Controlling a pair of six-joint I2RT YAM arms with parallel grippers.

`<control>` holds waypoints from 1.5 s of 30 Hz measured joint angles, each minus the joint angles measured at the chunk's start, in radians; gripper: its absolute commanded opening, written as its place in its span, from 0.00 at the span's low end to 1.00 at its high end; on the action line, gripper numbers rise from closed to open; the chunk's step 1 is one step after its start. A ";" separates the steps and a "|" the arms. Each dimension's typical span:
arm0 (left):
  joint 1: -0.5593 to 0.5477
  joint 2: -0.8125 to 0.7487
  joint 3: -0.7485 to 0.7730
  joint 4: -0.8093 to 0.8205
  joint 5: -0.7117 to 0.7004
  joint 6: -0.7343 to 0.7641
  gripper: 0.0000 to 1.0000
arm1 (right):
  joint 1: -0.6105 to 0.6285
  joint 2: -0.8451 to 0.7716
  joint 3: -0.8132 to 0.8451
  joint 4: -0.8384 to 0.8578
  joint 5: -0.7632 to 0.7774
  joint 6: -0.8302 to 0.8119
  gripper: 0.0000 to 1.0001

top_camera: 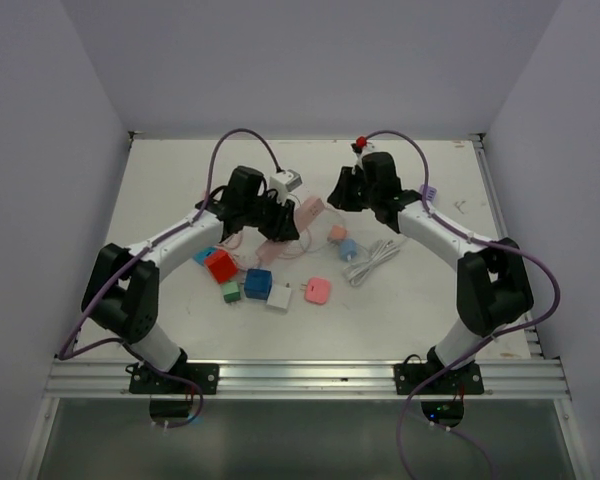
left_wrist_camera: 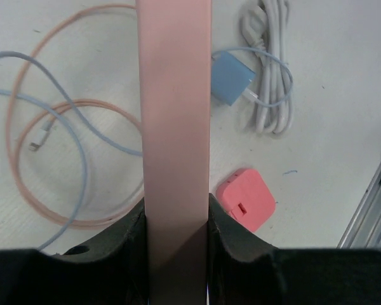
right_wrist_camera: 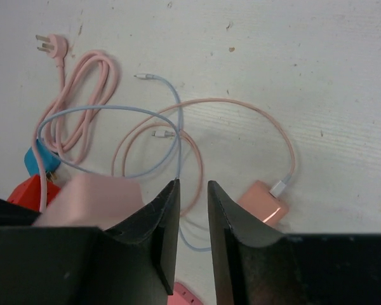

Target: Pull the plug off the socket

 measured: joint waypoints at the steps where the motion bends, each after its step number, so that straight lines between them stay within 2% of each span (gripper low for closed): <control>1: 0.014 -0.001 0.011 0.003 -0.018 -0.008 0.00 | -0.001 -0.003 -0.003 -0.002 0.000 0.002 0.36; 4: 0.076 0.006 0.063 0.001 -0.100 -0.025 0.00 | -0.001 -0.022 -0.024 -0.023 0.002 0.005 0.45; 8: 0.177 0.059 0.196 -0.010 -0.280 -0.019 0.00 | -0.001 -0.075 -0.049 -0.071 0.019 0.003 0.66; 12: 0.225 0.146 0.327 -0.021 -0.430 -0.014 0.01 | -0.002 -0.156 -0.060 -0.114 0.029 -0.005 0.79; 15: 0.232 0.227 0.391 -0.022 -0.499 -0.013 0.03 | -0.002 -0.210 -0.060 -0.138 0.041 -0.011 0.85; 23: 0.244 0.470 0.501 -0.042 -0.599 0.026 0.14 | -0.002 -0.299 -0.075 -0.186 0.056 -0.029 0.89; 25: 0.254 0.511 0.513 -0.045 -0.610 0.031 0.20 | -0.002 -0.312 -0.090 -0.195 0.065 -0.032 0.89; 26: 0.260 0.529 0.521 -0.048 -0.611 0.032 0.28 | -0.002 -0.316 -0.098 -0.199 0.071 -0.032 0.90; 29: 0.280 0.570 0.536 -0.048 -0.610 0.034 0.41 | -0.002 -0.324 -0.113 -0.207 0.078 -0.034 0.93; 30: 0.287 0.576 0.537 -0.049 -0.610 0.034 0.52 | -0.002 -0.327 -0.117 -0.211 0.080 -0.035 0.94; 32: 0.299 0.581 0.537 -0.047 -0.607 0.035 0.63 | -0.002 -0.333 -0.120 -0.219 0.091 -0.035 0.95; 33: 0.304 0.581 0.537 -0.043 -0.605 0.033 0.72 | -0.002 -0.338 -0.120 -0.223 0.097 -0.036 0.97; 38: 0.313 0.579 0.534 -0.021 -0.586 0.011 0.90 | -0.002 -0.380 -0.121 -0.255 0.136 -0.047 0.99; 39: 0.313 0.577 0.531 -0.020 -0.580 0.005 0.96 | -0.002 -0.393 -0.121 -0.265 0.151 -0.050 0.99; 41: 0.313 0.568 0.525 -0.018 -0.571 -0.014 1.00 | -0.002 -0.422 -0.121 -0.288 0.183 -0.056 0.99; 45: 0.313 0.517 0.498 -0.017 -0.556 -0.051 1.00 | -0.002 -0.494 -0.119 -0.342 0.260 -0.078 0.99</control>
